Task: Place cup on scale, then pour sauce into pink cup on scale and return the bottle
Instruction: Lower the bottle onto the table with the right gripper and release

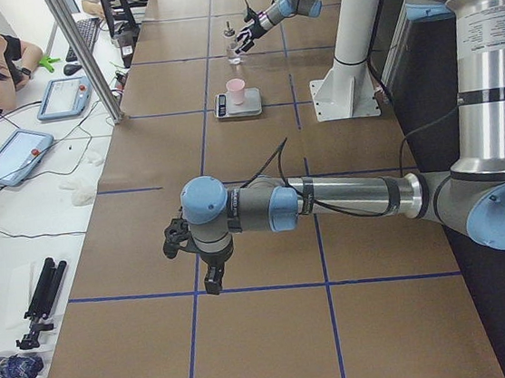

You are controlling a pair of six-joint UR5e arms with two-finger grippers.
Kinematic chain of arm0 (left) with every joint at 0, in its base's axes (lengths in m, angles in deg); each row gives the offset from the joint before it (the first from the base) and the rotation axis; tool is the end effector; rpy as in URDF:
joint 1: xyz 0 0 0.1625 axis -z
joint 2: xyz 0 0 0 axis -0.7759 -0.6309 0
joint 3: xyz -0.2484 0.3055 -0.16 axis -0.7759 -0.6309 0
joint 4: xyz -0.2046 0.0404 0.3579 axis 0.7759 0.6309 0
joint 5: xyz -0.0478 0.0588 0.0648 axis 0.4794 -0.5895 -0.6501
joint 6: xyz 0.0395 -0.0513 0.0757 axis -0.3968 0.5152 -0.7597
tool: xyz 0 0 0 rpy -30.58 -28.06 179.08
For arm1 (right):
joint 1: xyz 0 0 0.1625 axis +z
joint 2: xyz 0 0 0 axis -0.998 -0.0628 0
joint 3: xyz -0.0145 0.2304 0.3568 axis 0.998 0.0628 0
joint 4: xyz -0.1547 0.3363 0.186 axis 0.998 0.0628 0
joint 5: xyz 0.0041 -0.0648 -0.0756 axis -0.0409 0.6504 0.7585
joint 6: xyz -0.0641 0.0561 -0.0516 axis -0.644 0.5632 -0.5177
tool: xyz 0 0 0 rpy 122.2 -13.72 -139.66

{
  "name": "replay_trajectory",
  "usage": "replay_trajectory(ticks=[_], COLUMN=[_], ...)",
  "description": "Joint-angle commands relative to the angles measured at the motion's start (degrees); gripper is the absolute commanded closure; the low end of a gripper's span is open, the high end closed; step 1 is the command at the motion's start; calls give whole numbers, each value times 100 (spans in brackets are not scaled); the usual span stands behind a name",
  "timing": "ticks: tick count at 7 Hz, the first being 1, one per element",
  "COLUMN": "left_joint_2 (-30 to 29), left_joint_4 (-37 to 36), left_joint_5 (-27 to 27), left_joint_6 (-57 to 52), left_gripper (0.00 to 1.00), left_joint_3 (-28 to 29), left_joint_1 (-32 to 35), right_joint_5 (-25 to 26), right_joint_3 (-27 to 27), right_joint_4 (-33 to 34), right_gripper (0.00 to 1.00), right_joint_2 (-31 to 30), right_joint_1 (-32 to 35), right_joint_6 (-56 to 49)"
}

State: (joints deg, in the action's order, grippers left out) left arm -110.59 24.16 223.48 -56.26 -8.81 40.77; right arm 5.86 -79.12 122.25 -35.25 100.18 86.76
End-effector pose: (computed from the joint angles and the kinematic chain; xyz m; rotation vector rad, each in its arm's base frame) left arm -0.0774 -0.4818 0.6152 0.1384 0.7671 0.1456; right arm -0.4171 -0.3097 0.4474 0.8924 -0.6681 0.3296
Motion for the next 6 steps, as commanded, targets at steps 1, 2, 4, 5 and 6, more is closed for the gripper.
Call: replay_trajectory(ticks=[1, 2, 4, 5, 6], left_joint_2=[-20, -20, -20, -20, -20], left_joint_4=[0, 0, 0, 0, 0], left_joint_5=[0, 9, 9, 9, 9], left_joint_6=[7, 7, 7, 7, 7], left_gripper=[0, 0, 0, 0, 0], left_joint_3=[1, 1, 1, 10, 1], left_joint_1=[-7, -7, -7, 1, -7], right_joint_5=[7, -19, -484, -677, -1088], right_joint_3=[-54, -272, -1001, -1247, -1250], right_joint_4=[-62, -80, -89, -89, -89], right_gripper=[0, 0, 0, 0, 0], right_joint_2=[-186, -361, -1168, -1294, -1330], right_joint_1=[-270, -288, -271, -236, -1], right_joint_6=[-6, -49, -250, -791, -1171])
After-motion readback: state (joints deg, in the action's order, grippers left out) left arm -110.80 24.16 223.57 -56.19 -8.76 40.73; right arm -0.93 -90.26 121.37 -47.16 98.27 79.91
